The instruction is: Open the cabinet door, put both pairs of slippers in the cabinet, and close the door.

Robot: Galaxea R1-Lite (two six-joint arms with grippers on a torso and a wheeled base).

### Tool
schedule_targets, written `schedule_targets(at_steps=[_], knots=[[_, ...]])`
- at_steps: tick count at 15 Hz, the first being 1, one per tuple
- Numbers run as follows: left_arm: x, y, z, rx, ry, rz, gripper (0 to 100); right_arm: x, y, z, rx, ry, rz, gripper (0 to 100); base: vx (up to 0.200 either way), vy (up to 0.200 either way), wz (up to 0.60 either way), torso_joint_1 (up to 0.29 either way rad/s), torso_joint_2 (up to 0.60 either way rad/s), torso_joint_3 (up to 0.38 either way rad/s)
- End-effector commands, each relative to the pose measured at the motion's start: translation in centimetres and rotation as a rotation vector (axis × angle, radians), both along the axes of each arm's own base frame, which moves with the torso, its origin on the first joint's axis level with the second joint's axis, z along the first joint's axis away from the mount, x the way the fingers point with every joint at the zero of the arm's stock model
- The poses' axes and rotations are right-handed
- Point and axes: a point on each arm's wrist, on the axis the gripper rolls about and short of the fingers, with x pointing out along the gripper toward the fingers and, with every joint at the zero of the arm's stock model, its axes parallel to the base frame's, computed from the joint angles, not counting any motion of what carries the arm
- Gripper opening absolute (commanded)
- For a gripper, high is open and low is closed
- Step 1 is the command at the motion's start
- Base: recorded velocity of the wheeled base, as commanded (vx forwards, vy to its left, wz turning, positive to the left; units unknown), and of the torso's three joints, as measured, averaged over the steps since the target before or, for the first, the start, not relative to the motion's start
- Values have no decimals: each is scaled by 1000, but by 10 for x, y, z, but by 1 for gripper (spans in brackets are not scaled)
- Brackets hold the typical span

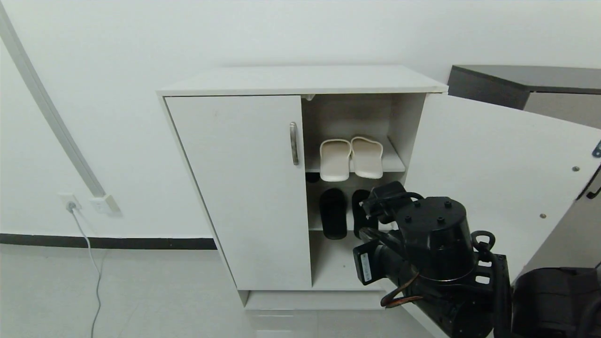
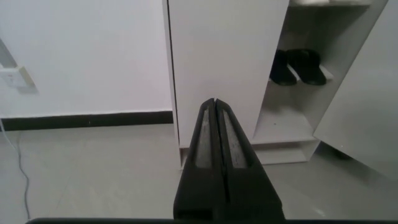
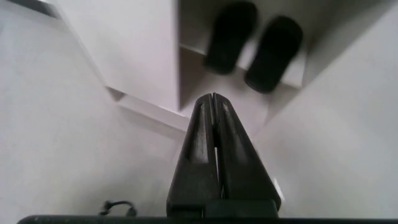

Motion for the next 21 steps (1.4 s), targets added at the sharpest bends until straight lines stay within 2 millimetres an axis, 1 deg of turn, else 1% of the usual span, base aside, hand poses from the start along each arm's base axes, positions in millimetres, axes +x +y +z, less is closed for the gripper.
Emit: schedule_targets(at_steps=[1, 11, 21], knots=[[0, 0, 0, -1, 1, 0, 0, 0, -1, 0, -2, 1, -2, 0, 0, 0, 0, 22, -500, -369], [0, 0, 0, -1, 3, 0, 0, 0, -1, -3, -10, 7, -4, 0, 0, 0, 0, 138, -468, -332], [0, 0, 0, -1, 3, 0, 0, 0, -2, -2, -7, 5, -4, 0, 0, 0, 0, 203, -515, -316]])
